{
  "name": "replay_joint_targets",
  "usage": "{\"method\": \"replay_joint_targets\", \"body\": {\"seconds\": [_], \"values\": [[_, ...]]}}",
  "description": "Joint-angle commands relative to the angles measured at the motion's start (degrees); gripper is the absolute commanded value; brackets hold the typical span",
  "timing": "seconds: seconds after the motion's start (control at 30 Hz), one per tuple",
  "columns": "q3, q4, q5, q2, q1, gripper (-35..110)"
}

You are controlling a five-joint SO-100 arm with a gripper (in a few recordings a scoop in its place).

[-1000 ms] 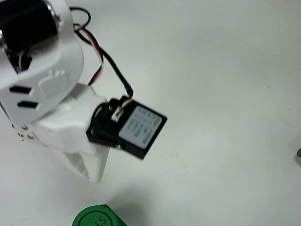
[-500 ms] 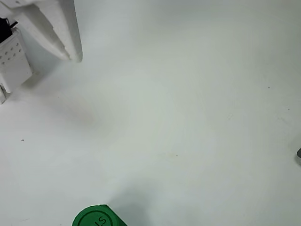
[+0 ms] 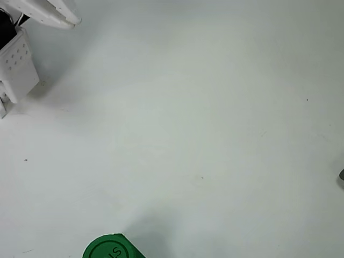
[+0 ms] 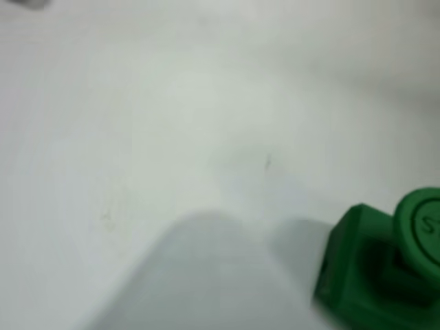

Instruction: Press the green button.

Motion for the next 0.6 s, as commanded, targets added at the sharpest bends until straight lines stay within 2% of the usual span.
{"method": "replay_joint_targets", "body": {"seconds": [0.0, 0.23, 0.57], "values": [[5.01, -3.43, -0.7, 6.68, -0.79, 0], [11.34, -8.88, -1.23, 8.0, -0.79, 0], [40.43, -30.41, 1.23, 8.0, -1.32, 0]]}}
